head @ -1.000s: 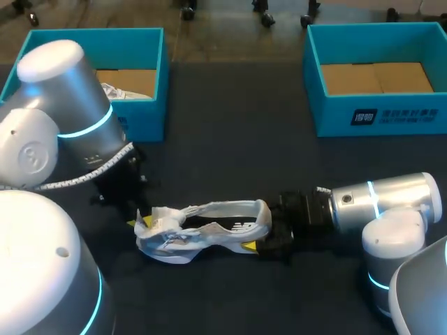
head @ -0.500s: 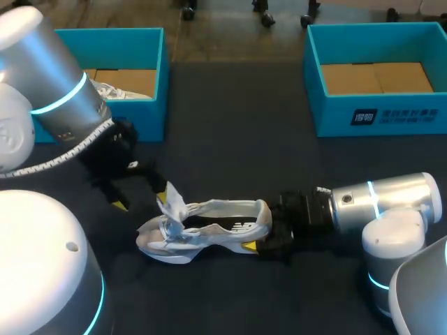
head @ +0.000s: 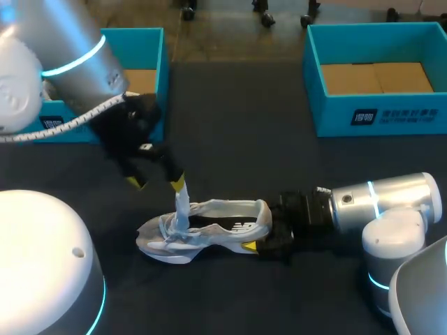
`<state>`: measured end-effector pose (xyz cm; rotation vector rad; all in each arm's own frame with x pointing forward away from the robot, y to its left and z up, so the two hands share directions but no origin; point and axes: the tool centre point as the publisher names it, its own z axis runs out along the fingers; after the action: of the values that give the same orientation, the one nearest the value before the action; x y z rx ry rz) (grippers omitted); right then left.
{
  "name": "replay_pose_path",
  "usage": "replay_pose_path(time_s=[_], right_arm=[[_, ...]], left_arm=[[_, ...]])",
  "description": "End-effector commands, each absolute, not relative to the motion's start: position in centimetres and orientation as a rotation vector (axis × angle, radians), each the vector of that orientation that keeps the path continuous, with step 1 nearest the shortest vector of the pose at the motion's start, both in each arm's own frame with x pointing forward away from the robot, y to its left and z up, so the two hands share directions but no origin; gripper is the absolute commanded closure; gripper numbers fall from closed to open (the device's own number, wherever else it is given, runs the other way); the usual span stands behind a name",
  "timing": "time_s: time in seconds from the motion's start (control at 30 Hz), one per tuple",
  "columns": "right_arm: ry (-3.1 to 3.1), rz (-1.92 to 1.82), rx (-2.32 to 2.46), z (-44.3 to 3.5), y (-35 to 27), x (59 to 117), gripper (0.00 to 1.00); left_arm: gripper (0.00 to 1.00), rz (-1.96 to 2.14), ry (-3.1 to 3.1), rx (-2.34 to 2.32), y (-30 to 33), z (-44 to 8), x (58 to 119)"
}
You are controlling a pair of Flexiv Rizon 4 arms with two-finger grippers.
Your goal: Take the shoe out of the shoebox, open the shoe tongue, remove and reinsert the insole, then place the shoe into the shoebox
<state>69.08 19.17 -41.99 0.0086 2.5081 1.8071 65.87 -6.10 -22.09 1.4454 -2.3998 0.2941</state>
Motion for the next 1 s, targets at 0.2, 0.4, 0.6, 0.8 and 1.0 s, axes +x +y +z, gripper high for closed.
replay_pose_path(time_s=[0.2,0.4,0.6,0.8,1.0], right_arm=[[2.510,1.802,0.009,-42.0,19.2,69.1,1.00],[2.510,1.802,0.009,-42.0,19.2,69.1,1.00],[2.510,1.802,0.009,-42.0,19.2,69.1,1.00],[2.510,1.802,0.009,-42.0,19.2,69.1,1.00],[2.510,1.802,0.009,-42.0,19.2,69.1,1.00]], left_arm=[[0.25,0.211,-2.633,1.111,-8.6,-18.4,66.5],[0.73,0.207,-2.772,0.918,-10.4,-17.3,66.1],[1.00,0.145,-2.806,0.743,-12.8,-17.2,66.8],[1.00,0.097,-2.733,0.741,-13.6,-17.1,67.3],[1.00,0.097,-2.733,0.741,-13.6,-17.1,67.3]])
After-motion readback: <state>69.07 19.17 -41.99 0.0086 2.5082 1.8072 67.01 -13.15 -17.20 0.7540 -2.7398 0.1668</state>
